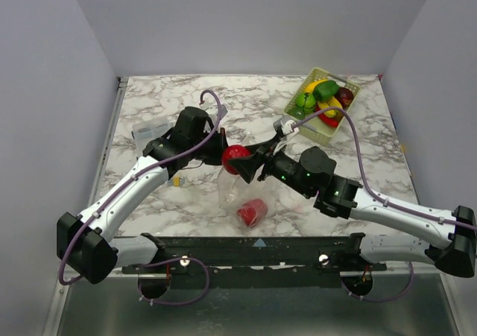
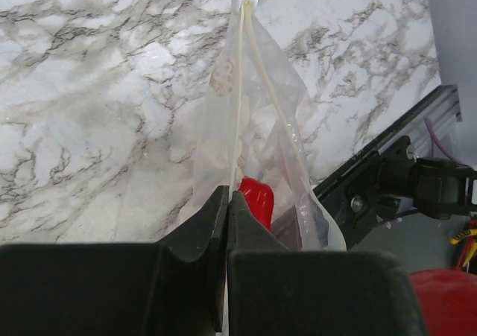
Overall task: Place the food in the zip-top bag and seal the zipper
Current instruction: Place the fake fruit in the zipper food storage bag.
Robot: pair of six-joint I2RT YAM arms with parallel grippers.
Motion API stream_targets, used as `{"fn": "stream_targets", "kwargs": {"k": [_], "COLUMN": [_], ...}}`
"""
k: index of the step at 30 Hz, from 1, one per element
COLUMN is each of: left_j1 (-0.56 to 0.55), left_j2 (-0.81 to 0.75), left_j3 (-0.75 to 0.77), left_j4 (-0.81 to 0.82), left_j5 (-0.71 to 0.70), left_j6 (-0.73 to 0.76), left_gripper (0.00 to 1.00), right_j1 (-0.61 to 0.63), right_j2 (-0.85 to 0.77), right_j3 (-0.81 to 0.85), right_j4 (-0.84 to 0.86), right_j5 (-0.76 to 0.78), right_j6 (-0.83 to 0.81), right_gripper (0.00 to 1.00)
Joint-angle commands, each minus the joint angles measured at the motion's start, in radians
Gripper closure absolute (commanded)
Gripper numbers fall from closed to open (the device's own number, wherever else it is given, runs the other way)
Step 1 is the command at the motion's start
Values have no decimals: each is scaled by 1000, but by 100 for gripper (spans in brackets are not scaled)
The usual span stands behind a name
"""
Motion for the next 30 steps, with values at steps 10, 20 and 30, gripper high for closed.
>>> {"fn": "stream_targets", "kwargs": {"k": [10,20,30], "left_j1": [-2,1,11], "left_j2": [-59,-66,-46], "left_j3": [-44,-40,-33], "left_j4": [199,160,148], "left_j5": [231,173,169], "left_j6": [-107,-82,-82], "left_gripper": [100,100,100], "right_j1": [12,11,28], "right_j2": [-103,-52,14], "right_j3": [-200,-80,31], "right_j4": [108,-109,-274], "right_j5": [58,280,421], "right_j6": [79,92,17], "right_gripper": [99,98,72]}}
